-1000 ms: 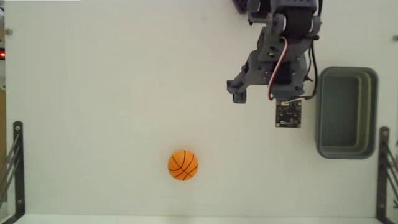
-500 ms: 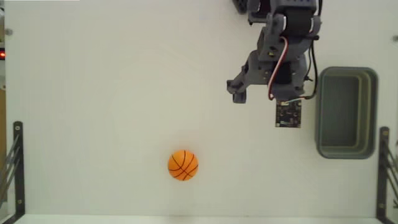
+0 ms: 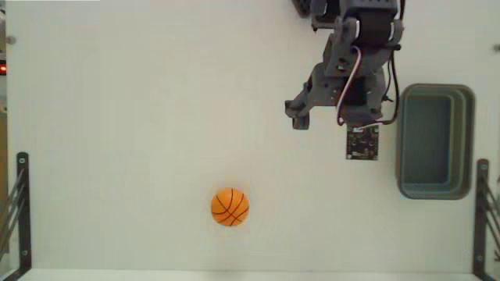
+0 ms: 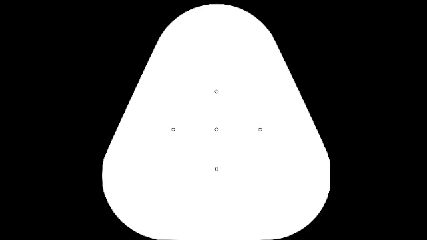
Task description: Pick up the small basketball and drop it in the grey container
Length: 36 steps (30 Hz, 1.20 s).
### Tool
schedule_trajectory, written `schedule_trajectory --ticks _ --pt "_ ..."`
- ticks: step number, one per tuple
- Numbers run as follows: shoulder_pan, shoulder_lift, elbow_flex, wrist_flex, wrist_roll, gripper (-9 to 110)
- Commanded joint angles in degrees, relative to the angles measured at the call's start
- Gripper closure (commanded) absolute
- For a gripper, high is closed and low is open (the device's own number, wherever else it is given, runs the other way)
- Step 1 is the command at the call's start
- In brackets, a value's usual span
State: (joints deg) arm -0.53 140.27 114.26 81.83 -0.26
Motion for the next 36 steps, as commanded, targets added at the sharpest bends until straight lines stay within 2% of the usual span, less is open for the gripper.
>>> schedule_trajectory --ticks 1,28,36 --pt "0.53 1.84 0.30 0.13 0.26 -9" --pt "0.62 1.84 0.30 0.13 0.26 -9" --pt "3.43 1.84 0.30 0.13 0.26 -9"
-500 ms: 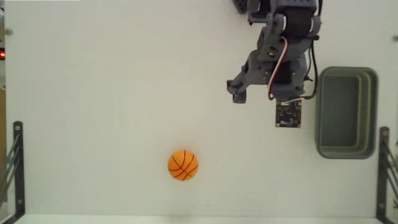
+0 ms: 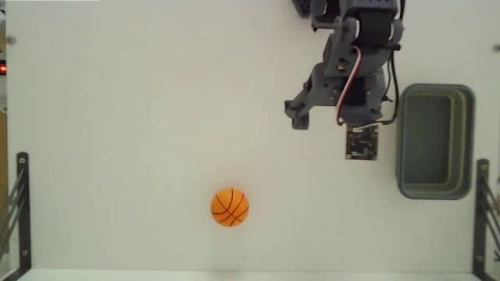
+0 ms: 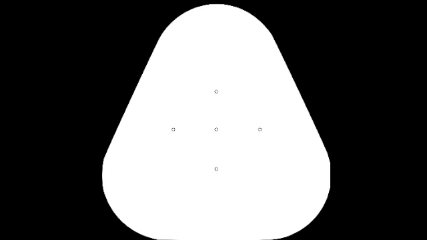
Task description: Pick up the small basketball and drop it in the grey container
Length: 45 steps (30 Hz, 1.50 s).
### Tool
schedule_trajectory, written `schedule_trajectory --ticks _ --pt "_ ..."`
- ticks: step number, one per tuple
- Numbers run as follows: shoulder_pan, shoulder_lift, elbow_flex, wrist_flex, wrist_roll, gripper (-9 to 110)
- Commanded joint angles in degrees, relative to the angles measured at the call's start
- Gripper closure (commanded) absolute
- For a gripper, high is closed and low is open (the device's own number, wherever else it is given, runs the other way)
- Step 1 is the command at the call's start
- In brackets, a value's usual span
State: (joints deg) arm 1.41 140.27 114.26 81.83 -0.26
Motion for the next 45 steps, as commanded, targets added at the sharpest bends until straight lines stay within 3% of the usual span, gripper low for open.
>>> schedule_trajectory --ticks 1,31,45 --pt "1.97 1.84 0.30 0.13 0.26 -9" --pt "17.87 1.84 0.30 0.13 0.26 -9" --pt "19.41 1.84 0.30 0.13 0.26 -9"
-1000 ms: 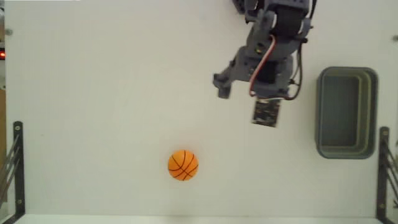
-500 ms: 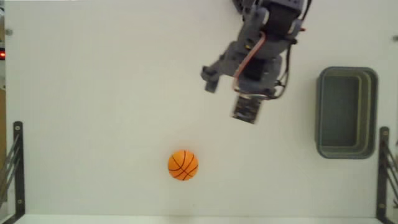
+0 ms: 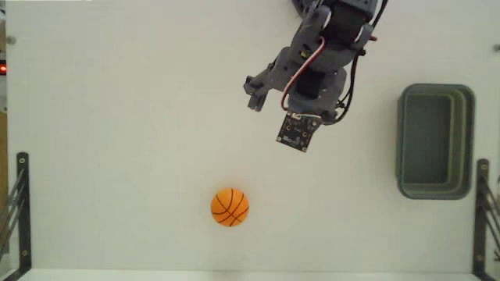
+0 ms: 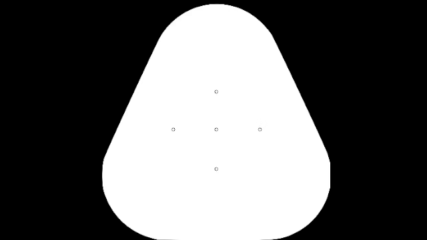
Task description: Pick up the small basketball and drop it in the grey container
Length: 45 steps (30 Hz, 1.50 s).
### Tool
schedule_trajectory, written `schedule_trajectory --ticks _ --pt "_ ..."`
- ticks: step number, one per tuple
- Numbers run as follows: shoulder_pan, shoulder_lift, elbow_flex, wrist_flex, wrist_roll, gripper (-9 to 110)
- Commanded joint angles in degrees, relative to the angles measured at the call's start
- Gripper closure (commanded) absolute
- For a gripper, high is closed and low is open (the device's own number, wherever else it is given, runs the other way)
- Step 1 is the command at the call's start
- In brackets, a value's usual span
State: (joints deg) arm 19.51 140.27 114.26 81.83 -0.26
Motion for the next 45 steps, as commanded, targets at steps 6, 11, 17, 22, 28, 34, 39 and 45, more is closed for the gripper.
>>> schedule_trajectory --ticks 6,11,17,22,28,34,39,45 --pt "1.30 1.84 0.30 0.13 0.26 -9" --pt "1.30 0.77 0.19 -0.83 0.26 -9" --pt "1.30 -4.07 -0.57 -4.90 0.26 -9" --pt "1.30 -8.47 -1.64 -8.24 0.26 -9" --pt "1.30 -13.32 -3.20 -11.53 0.26 -9" --pt "1.30 -18.20 -5.17 -14.44 0.26 -9" --pt "1.30 -22.15 -7.05 -16.51 0.26 -9" --pt "1.30 -27.00 -9.73 -18.68 0.26 -9"
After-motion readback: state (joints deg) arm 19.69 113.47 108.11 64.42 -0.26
